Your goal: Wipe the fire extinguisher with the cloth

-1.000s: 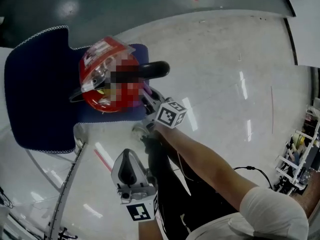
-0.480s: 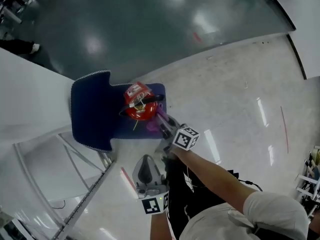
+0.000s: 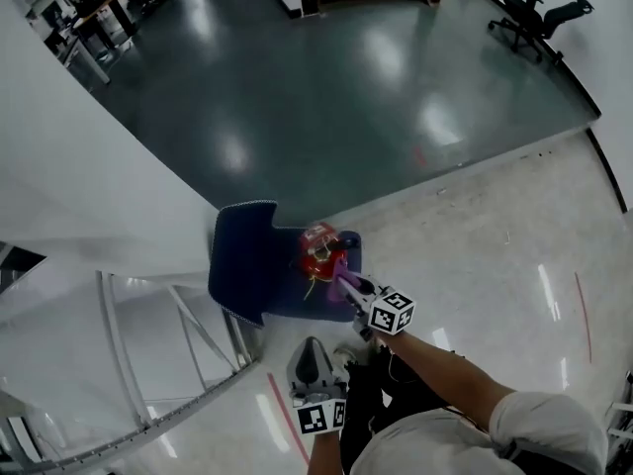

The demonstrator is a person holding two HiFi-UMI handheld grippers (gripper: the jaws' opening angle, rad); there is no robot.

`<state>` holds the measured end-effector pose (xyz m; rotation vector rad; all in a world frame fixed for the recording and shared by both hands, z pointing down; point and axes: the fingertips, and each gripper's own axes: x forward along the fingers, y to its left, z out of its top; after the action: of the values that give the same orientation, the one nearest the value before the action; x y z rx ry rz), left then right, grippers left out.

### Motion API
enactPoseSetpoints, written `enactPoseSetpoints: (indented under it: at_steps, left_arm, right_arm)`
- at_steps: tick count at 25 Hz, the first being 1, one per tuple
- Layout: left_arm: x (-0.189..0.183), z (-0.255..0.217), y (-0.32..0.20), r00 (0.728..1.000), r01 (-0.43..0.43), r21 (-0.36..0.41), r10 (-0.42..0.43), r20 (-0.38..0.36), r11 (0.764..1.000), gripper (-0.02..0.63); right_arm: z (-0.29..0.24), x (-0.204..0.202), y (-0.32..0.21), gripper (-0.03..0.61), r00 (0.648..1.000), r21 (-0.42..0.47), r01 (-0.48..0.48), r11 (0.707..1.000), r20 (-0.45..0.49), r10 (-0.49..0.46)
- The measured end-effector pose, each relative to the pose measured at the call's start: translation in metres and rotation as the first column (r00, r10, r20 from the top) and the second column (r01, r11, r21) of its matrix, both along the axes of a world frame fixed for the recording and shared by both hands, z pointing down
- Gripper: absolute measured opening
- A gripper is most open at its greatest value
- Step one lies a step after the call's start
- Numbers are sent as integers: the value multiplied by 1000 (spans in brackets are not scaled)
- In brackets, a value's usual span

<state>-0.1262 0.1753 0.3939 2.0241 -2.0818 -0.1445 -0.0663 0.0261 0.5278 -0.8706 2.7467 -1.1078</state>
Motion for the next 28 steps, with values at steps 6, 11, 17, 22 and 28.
enactPoseSetpoints:
  at_steps: [6,11,17,22,28]
  left_arm:
    - [-5,-28,6,999,41,7,-42,30,999,5]
    - [-15,-49,5,993,94,-21,-92,74,995,5]
    - [-2,-66,20,996,59,-15,-58,61,998,5]
    - [3,-65,22,998,16,-20,-14,62,1000,5]
    - [11,-61,16,998,-33,-24,34,56,999,5]
  right_arm:
    - [-91,-2,44,58,973,304,172,937,-199,-114]
    - [-171,8,72,58,956,502,228,834,-278,-94]
    - [-200,33,102,57,941,517,252,818,-330,-81]
    - [-200,35,112,57,936,515,261,816,-341,-84]
    - [-208,35,118,57,937,531,265,805,-337,-86]
